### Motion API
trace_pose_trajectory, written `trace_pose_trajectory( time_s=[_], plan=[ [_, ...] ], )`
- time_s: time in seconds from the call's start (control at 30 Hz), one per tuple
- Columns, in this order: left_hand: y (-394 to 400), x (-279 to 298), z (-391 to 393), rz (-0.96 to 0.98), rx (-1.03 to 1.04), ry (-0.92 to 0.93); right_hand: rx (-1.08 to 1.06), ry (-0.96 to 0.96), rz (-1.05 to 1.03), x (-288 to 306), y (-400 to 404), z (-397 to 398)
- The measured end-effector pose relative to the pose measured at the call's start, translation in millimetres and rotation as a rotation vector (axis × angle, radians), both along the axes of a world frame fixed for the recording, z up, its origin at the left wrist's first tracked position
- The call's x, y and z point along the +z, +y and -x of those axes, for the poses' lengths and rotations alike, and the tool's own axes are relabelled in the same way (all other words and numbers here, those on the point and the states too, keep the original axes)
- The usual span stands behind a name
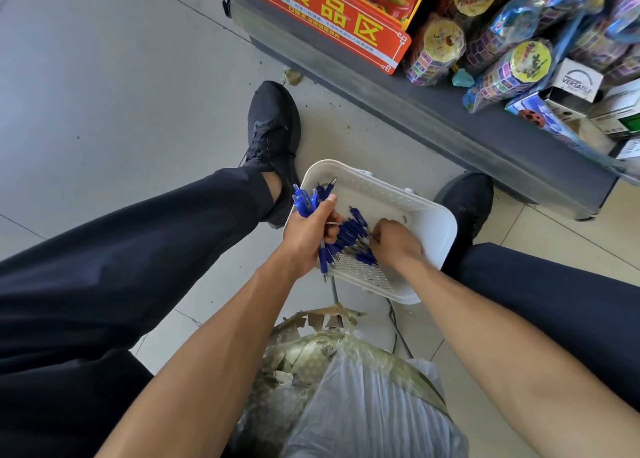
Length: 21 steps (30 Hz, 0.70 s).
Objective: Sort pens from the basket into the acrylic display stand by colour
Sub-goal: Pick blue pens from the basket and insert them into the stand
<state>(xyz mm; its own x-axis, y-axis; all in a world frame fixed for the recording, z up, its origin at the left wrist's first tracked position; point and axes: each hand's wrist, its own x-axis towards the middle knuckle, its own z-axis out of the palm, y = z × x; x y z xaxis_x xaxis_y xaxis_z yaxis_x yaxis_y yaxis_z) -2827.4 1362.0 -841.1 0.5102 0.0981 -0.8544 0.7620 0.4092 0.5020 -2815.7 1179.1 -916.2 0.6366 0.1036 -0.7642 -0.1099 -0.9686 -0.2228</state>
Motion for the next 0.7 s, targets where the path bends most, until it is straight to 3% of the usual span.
trace_pose_trajectory(
  time_s=[0.13, 0.4, 0.7],
  plan=[
    [-2.1, -0.5, 3.1, -0.006, 0.031, -0.028, -0.062, -0.014, -0.155, 7.8, -0.1, 4.9],
    [-0.9, 1.1, 4.7, -0.025, -0.051, -0.072, -0.748, 0.212, -0.768, 45.5, 11.9, 6.4],
    [-3.1, -0.1, 4.2, -0.007, 0.016, -0.033, -0.754, 0.467, -0.989, 57.0, 24.0, -1.2]
  ],
)
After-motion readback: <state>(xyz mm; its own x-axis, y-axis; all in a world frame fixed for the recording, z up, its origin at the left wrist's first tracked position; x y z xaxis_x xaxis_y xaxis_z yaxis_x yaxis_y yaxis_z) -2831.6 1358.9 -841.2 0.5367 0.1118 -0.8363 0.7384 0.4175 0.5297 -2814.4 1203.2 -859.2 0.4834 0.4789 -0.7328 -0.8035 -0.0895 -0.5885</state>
